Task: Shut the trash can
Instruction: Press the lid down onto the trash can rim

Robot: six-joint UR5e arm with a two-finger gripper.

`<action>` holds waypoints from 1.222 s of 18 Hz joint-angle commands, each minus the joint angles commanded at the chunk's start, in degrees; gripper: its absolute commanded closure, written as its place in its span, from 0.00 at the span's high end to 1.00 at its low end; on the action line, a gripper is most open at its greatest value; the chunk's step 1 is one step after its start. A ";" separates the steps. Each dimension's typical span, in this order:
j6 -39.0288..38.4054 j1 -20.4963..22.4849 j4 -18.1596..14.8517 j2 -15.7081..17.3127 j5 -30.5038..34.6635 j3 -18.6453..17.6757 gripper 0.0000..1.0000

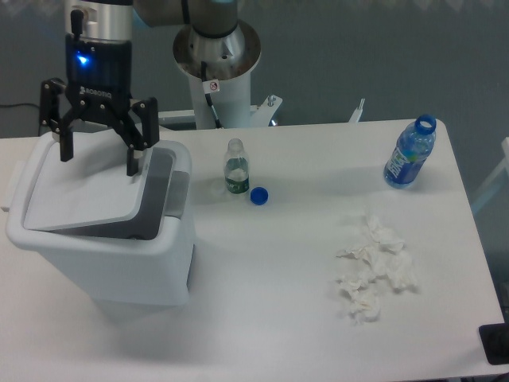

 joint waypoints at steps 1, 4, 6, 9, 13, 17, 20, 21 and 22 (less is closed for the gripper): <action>0.00 -0.09 -0.09 0.09 0.00 -0.09 1.00; 0.00 -0.18 -0.09 0.00 0.09 -0.44 1.00; 0.00 -0.26 0.00 -0.17 0.09 -0.70 1.00; 0.00 -0.26 -0.09 -0.53 0.00 -0.70 1.00; 0.00 -0.35 -0.09 -0.97 0.00 -1.05 1.00; 0.00 -0.35 0.00 -1.49 0.00 -1.06 1.00; 0.00 -0.35 0.00 -2.54 0.00 -1.05 1.00; 0.00 -0.35 0.00 -2.72 0.00 -1.05 1.00; 0.00 -0.35 0.00 -2.90 0.00 -1.23 1.00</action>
